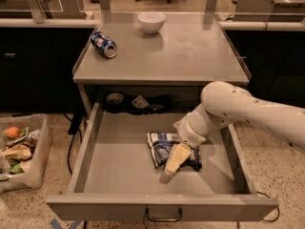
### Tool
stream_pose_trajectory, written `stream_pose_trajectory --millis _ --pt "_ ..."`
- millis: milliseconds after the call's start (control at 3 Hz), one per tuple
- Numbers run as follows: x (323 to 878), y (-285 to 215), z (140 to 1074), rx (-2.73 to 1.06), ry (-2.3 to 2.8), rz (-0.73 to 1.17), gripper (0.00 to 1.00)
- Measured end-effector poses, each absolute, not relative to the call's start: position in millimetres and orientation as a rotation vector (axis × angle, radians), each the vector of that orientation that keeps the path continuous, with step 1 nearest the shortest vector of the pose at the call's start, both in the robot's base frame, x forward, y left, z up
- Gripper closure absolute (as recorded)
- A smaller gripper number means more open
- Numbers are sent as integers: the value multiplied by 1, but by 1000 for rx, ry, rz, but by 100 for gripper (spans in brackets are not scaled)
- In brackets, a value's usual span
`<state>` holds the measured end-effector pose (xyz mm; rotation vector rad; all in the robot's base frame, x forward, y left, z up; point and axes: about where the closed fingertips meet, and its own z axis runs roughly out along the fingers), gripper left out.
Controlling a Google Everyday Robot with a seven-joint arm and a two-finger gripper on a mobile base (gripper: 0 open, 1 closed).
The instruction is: Pick blue chip bag from top drawer and place on counter
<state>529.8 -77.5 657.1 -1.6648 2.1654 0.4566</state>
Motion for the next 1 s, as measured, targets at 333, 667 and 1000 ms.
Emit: stream_pose_trajectory --millis 333,667,1000 --pt "552 -84 618 -1664 2230 467 0" --pt "549 -82 616 -1667 2229 476 0" --pt "549 -82 616 -1667 2229 476 19"
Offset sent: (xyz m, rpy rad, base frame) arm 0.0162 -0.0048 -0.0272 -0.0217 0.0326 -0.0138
